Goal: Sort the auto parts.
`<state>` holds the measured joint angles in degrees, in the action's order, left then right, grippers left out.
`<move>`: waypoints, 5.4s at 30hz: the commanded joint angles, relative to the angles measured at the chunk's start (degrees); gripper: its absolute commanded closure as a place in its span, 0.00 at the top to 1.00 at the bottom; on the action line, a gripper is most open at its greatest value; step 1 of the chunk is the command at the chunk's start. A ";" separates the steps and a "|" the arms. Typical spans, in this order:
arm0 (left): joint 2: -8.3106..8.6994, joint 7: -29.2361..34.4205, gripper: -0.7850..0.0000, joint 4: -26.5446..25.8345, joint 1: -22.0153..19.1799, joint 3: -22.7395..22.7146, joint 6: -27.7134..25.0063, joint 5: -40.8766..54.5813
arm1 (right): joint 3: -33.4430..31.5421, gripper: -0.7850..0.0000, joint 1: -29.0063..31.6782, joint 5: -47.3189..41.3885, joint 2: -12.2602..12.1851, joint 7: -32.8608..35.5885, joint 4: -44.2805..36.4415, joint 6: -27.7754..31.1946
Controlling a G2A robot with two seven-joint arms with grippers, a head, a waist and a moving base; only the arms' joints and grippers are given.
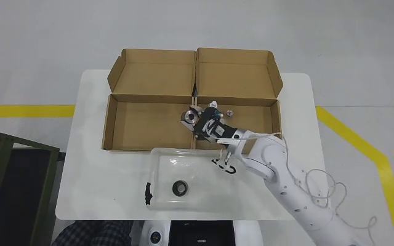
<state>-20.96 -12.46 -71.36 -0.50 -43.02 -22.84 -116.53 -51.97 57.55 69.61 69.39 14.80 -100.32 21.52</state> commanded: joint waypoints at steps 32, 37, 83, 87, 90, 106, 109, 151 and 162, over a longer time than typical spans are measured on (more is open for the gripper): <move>0.00 0.00 1.00 0.00 0.00 0.00 0.00 0.00 | 16.72 0.00 -21.06 0.04 10.47 12.44 23.93 -3.80; 0.00 0.00 1.00 0.00 0.00 0.00 0.00 0.00 | 17.62 0.00 -22.38 -1.18 11.94 12.18 28.52 -3.83; 0.00 0.00 1.00 0.00 0.00 0.00 0.00 0.00 | 15.88 0.41 -23.79 3.36 17.08 14.25 32.49 -1.18; 0.00 0.00 1.00 0.00 0.00 0.00 0.00 0.00 | 13.83 0.42 -21.73 4.88 16.13 14.87 26.86 0.02; 0.00 0.00 1.00 0.00 0.00 0.00 0.00 0.00 | 12.04 0.42 -19.02 5.58 15.17 15.58 21.47 1.64; 0.00 0.00 1.00 0.00 0.00 0.00 0.00 0.00 | 2.27 0.42 0.08 7.74 9.73 17.38 -5.02 14.26; 0.00 0.00 1.00 0.00 0.00 0.00 0.00 0.00 | 0.74 0.43 3.70 8.49 8.77 17.16 -7.81 16.93; 0.00 0.00 1.00 0.00 0.00 0.00 0.00 0.00 | -2.72 0.49 23.14 24.24 2.09 7.44 -11.31 27.84; 0.00 0.00 1.00 0.00 0.00 0.00 0.00 0.00 | -0.38 0.70 21.55 24.63 1.94 6.39 -8.02 26.82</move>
<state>-20.96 -12.46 -71.36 -0.50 -43.02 -22.84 -116.53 -52.58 79.30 94.23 71.31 21.31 -108.69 48.48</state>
